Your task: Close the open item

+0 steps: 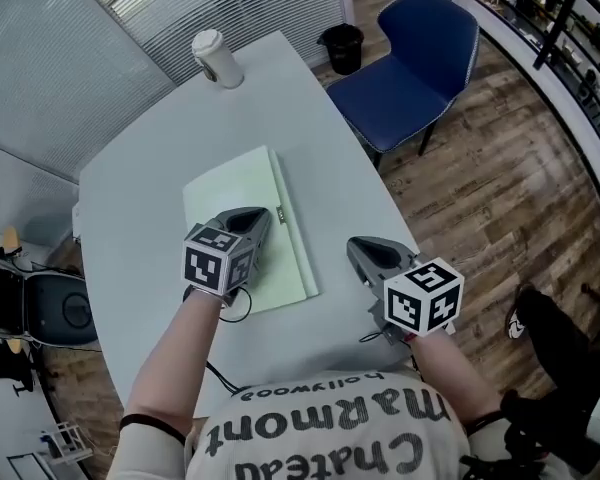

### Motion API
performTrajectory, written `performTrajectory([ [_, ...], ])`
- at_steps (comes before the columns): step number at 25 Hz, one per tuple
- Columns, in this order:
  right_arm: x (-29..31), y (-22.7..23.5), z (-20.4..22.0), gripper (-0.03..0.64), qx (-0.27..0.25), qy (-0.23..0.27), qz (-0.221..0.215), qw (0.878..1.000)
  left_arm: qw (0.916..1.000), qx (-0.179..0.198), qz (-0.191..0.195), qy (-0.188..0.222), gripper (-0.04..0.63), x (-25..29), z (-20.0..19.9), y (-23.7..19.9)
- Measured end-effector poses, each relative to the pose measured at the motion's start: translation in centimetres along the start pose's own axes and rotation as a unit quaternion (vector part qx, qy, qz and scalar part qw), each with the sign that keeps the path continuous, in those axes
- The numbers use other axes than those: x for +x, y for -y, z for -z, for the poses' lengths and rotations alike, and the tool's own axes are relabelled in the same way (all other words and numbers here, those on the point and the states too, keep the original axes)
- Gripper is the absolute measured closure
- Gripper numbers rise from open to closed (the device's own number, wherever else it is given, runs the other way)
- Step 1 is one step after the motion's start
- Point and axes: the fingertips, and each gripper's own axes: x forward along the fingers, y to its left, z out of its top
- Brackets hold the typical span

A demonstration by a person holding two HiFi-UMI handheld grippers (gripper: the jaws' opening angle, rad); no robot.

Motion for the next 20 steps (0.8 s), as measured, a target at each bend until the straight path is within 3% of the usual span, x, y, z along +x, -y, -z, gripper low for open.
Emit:
performTrajectory([
  [12, -0.9, 1.4, 1.1, 0.614, 0.013, 0.001, 0.011, 1.0, 0.9973, 0.05, 0.018, -0.049, 0.603, 2.7, 1.3, 1.9],
  [20, -1.2, 1.8, 1.8, 0.614, 0.017, -0.003, 0.011, 1.0, 0.9912, 0.104, 0.031, -0.076, 0.598, 3.5, 1.6, 3.2],
])
